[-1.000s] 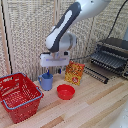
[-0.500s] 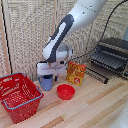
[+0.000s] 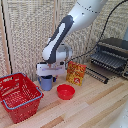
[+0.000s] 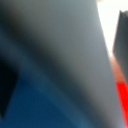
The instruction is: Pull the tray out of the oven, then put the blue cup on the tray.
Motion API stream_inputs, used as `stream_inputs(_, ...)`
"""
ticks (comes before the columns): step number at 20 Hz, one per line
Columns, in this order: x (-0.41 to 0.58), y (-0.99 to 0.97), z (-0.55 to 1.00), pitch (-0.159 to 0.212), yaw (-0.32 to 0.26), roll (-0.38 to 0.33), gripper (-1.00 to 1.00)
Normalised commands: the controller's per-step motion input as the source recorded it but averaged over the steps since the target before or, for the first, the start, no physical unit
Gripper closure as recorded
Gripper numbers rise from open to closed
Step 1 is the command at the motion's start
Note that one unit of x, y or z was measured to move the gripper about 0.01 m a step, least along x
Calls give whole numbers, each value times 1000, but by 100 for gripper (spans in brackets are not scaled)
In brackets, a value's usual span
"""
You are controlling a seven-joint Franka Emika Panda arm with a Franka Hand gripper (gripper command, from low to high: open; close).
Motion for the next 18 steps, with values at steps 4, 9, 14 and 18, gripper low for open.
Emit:
stream_inputs(4, -224, -29, 124, -14, -12, 17, 100)
stream_inputs(9, -67, -107, 282, -4, -129, 44, 100)
stream_inputs(14, 0, -296, 513, 0, -192, 78, 100)
stream_inputs(18, 129, -169, 575, -28, -249, 11, 100)
